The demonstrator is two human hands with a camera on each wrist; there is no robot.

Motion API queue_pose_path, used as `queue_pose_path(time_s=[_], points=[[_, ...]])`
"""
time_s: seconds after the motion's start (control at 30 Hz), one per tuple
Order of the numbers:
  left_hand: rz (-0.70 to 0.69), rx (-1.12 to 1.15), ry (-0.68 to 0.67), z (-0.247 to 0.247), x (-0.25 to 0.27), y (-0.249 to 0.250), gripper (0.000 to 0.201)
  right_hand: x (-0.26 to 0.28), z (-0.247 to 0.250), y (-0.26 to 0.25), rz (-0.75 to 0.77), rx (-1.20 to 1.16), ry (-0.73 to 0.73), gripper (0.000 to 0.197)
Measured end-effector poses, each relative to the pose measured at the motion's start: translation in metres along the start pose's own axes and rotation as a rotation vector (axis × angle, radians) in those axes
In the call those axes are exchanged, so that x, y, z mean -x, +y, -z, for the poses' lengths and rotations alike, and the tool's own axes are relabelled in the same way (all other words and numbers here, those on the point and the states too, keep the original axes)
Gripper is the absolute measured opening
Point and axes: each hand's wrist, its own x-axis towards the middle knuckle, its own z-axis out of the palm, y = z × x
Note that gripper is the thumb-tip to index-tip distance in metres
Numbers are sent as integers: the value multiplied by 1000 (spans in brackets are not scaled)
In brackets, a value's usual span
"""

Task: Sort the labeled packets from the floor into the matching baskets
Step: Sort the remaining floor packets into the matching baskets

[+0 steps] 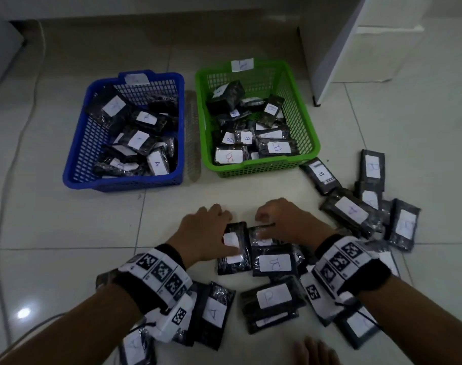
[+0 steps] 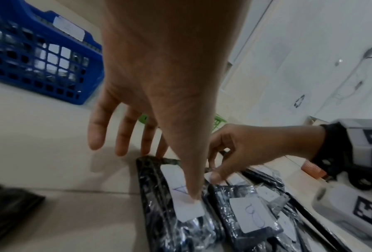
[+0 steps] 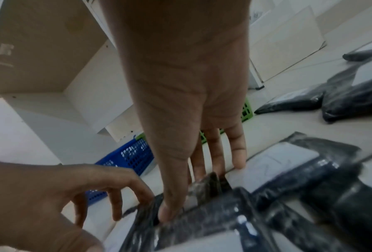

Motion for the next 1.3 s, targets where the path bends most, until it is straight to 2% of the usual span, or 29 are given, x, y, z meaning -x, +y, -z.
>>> queue_pose_path(time_s=[0.07, 0.17, 0.23, 0.37, 0.5, 0.57, 0.63, 0.73, 0.83, 0.9, 1.13, 1.3], points=[[-9, 43, -36, -10, 1, -7, 89, 2, -9, 1, 9, 44, -1, 47], [21, 248, -46, -20, 2, -14, 86, 3, -9, -1, -26, 29, -9, 43], [26, 309, -94, -19, 3, -20, 74, 2, -3, -4, -69, -75, -29, 36], [-8, 510, -149, 11, 1, -38, 32, 2, 25, -7, -77, -346, 4, 30], [27, 791, -102, 66, 2, -58, 23, 3, 69, -1, -85, -528, 143, 26], [50, 953, -18, 94, 2, -65, 21, 2, 89, -1, -87, -597, 254, 25], [72, 1085, 129, 117, -6, -66, 22, 0, 103, -2, -116, -714, 355, 26], [132, 1246, 320, 144, -34, -60, 38, -9, 115, -1, -131, -838, 459, 25], [126, 1252, 413, 159, -69, -54, 59, -20, 118, -2, -142, -830, 542, 20], [121, 1207, 458, 162, -91, -54, 65, -27, 117, -2, -142, -811, 592, 16], [182, 1292, 513, 153, -124, -53, 55, -44, 109, 5, -197, -744, 656, 17], [231, 1473, 678, 153, -112, -74, 19, -52, 110, -3, -220, -799, 681, 24]])
